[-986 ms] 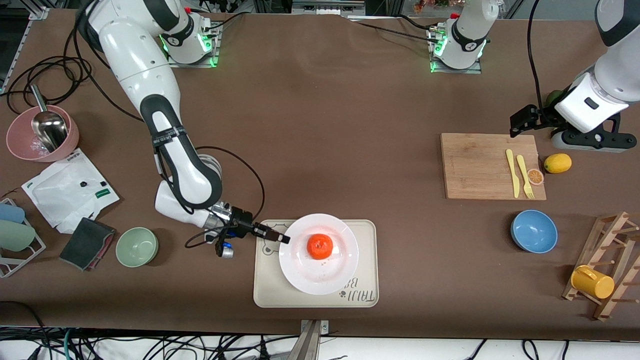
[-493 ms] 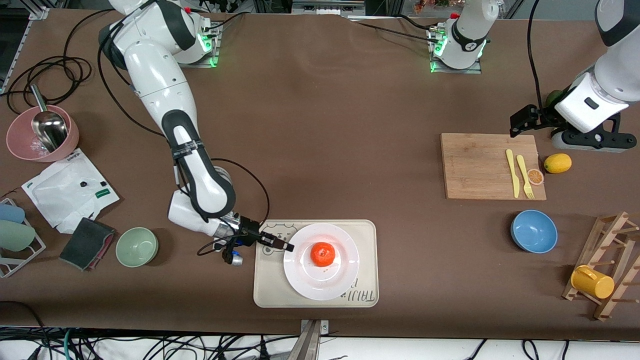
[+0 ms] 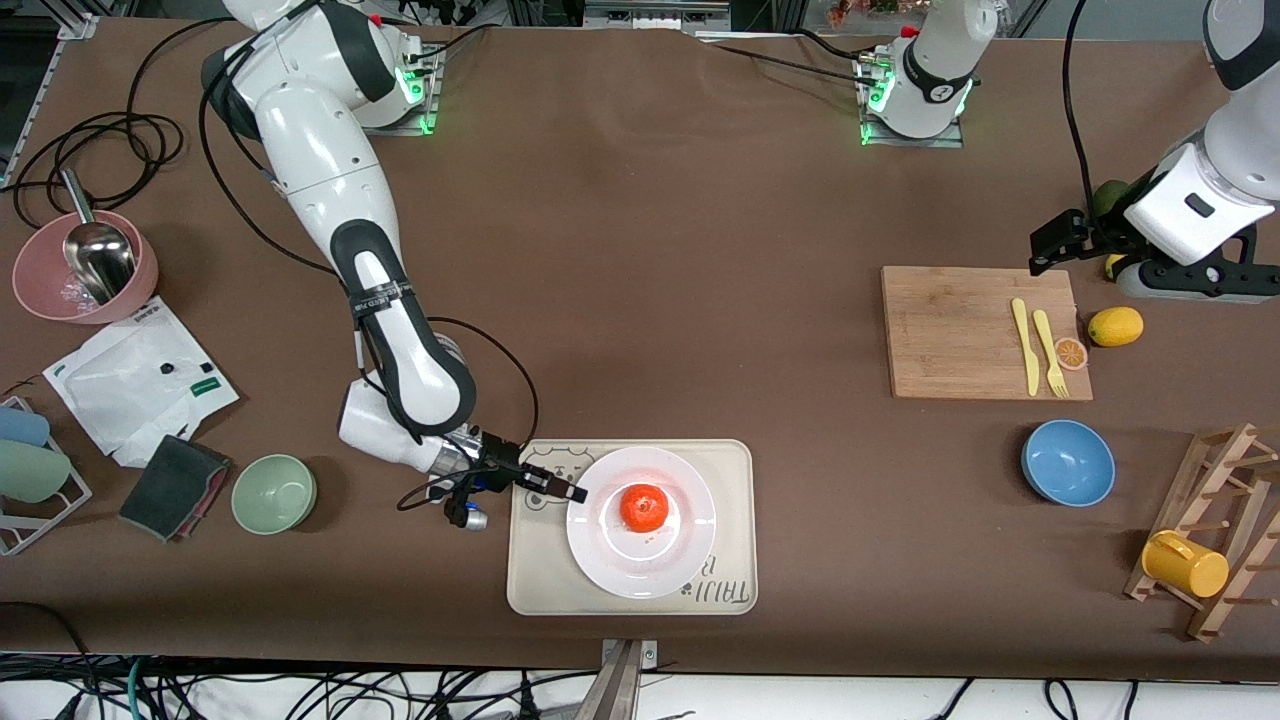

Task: Place orange and plate with both arms
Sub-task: 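Open the right gripper and release the plate rim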

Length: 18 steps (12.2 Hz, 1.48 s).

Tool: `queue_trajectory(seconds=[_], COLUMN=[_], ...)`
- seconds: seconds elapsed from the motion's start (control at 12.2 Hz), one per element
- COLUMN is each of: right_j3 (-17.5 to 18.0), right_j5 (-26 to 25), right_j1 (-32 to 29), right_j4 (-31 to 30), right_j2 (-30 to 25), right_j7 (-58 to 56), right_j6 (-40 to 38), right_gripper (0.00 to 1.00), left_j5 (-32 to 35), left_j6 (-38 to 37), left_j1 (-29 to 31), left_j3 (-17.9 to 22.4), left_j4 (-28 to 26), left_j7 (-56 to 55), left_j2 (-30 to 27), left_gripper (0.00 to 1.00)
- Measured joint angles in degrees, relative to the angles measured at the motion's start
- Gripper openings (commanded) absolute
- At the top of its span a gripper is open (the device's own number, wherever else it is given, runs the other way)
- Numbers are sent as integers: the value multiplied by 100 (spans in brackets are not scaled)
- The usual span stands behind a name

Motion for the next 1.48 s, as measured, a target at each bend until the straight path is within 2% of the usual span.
queue_trajectory(seconds=[0.16, 0.25, 0.33, 0.58, 0.9, 1.23, 1.48], right_j3=[-53, -70, -74, -90, -99, -106, -116], right_j5=[-1, -1, -9, -336, -1334, -2037, -2901], right_j1=[0, 0, 0, -2, -39, -183, -355], right_j4=[22, 33, 44, 85, 57, -316, -757], right_j2=[0, 0, 0, -1, -147, -723, -1410], right_j7=[-1, -3, -20, -111, -101, -97, -84], right_j6=[-3, -7, -8, -8, -9, -149, -654], right_gripper=[40, 60, 100, 100, 100, 100, 100], left_j5=[0, 0, 0, -1, -1, -1, -1], left_j6=[-11, -12, -13, -14, -14, -16, -16], left_j1=[0, 0, 0, 0, 1, 3, 4], left_j3=[0, 0, 0, 0, 0, 0, 0], left_j4=[0, 0, 0, 0, 0, 0, 0], left_j7=[0, 0, 0, 0, 0, 0, 0], left_j2=[6, 7, 7, 7, 8, 10, 11], left_gripper=[100, 100, 100, 100, 100, 100, 100])
